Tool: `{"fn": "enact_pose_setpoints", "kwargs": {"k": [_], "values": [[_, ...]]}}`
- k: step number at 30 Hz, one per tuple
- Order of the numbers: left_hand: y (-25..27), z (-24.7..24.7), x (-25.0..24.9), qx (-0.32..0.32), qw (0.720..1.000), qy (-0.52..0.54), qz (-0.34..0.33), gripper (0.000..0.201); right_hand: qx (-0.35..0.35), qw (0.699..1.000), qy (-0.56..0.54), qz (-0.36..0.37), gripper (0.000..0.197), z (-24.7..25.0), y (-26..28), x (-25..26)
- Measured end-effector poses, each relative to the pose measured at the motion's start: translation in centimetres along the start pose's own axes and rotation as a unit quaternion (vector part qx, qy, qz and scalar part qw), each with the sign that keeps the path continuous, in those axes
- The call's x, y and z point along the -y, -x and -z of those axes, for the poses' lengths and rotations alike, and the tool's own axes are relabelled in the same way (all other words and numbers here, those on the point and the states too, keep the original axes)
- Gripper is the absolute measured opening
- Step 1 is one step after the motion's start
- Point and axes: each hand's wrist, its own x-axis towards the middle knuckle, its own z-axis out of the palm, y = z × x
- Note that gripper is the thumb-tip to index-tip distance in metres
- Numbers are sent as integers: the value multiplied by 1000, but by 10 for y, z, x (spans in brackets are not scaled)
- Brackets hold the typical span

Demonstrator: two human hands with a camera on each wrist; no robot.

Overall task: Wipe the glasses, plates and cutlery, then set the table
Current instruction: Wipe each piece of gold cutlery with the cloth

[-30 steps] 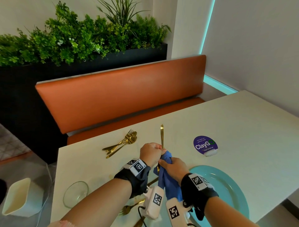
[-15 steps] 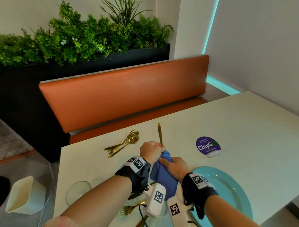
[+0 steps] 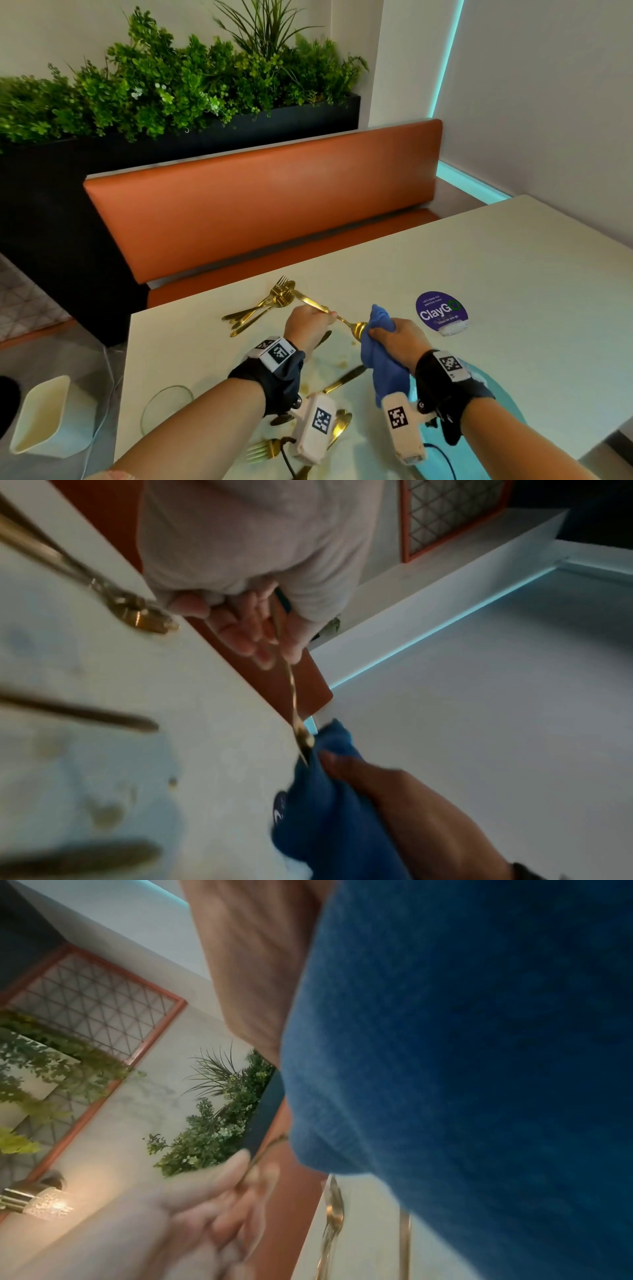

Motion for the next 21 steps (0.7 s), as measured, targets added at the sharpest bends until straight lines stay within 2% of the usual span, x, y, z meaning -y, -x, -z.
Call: {"fn": "enact_pose_setpoints", "kwargs": {"k": [2, 3, 4, 6, 7, 8, 9, 11, 12, 14, 16, 19, 21], "values": [[-10, 12, -3, -19, 997, -77, -19, 50, 14, 999, 39, 17, 15, 13, -7, -3], [-12, 20, -7, -29, 986, -159, -45, 68, 25, 997, 66, 22, 12, 20, -9, -3], [-12, 28, -12, -30, 960, -267, -79, 74, 34, 995, 88, 26, 12, 26, -10, -3], [-7, 40, -19, 19, 870, -471, -145, 48, 36, 994, 103, 32, 20, 34, -11, -1], [-4, 43, -21, 60, 837, -521, -154, 36, 36, 994, 99, 40, 21, 38, -11, 0], [0, 44, -23, 90, 817, -547, -159, 33, 31, 995, 81, 46, 22, 41, -9, 2], [4, 45, -22, 109, 809, -556, -154, 32, 21, 998, 52, 43, 23, 44, -9, 4], [9, 44, -20, 144, 819, -537, -144, 31, -23, 998, 35, 38, 20, 47, -11, 6], [11, 41, -17, 164, 836, -506, -131, 30, -56, 996, 51, 36, 19, 48, -14, 6], [17, 31, -10, 192, 893, -399, -83, 27, -113, 992, 40, 30, 22, 48, -19, 6], [22, 22, -5, 203, 946, -252, -25, 29, -158, 987, -16, 15, 27, 45, -24, 2], [30, 14, -5, 185, 973, -134, 44, 32, -215, 958, -186, -46, 34, 35, -30, -6], [31, 9, -3, 160, 980, -94, 66, 32, -198, 929, -300, -91, 44, 26, -32, -15]]}}
